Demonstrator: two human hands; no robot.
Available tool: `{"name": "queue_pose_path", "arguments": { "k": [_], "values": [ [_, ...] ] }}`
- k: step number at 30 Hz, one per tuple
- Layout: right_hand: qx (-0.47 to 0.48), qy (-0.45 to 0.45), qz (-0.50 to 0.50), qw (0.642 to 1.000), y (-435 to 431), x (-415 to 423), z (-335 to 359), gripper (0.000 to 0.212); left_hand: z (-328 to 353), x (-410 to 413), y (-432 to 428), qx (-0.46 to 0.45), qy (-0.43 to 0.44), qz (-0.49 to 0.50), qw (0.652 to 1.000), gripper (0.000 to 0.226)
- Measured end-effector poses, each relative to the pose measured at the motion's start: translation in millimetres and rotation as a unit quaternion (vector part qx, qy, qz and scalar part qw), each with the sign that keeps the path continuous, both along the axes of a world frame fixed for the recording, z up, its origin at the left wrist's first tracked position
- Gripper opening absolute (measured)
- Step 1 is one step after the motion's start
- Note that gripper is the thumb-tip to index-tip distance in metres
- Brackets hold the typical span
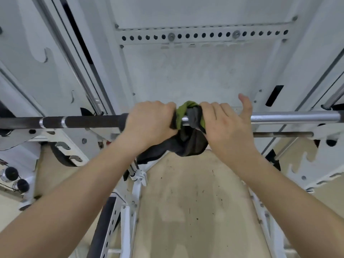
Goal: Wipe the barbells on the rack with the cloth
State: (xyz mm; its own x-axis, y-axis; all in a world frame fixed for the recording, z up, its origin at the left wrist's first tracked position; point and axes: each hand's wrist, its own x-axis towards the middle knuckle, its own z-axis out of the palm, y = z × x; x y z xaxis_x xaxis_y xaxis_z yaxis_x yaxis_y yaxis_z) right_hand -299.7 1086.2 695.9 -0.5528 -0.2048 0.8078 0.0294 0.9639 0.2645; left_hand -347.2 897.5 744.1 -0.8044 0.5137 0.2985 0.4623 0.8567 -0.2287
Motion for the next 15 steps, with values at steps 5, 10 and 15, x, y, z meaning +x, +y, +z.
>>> {"name": "queue_pose_path", "arguments": {
  "k": [5, 10, 15],
  "values": [
    [-0.009, -0.100, -0.092, 0.991, 103, 21, -3, 0.029, 0, 9, 135, 0.019, -0.046, -0.070, 0.996, 0.013],
    [-0.061, -0.127, -0.102, 0.985, 118, 27, -2, 0.035, -4, 14, 160, 0.029, -0.016, -0.088, 0.996, 0.013],
    [-0.083, -0.100, -0.057, 0.990, 57, 16, -4, 0.032, 0, 6, 102, 0.032, -0.044, -0.076, 0.996, 0.018]
  ]
}}
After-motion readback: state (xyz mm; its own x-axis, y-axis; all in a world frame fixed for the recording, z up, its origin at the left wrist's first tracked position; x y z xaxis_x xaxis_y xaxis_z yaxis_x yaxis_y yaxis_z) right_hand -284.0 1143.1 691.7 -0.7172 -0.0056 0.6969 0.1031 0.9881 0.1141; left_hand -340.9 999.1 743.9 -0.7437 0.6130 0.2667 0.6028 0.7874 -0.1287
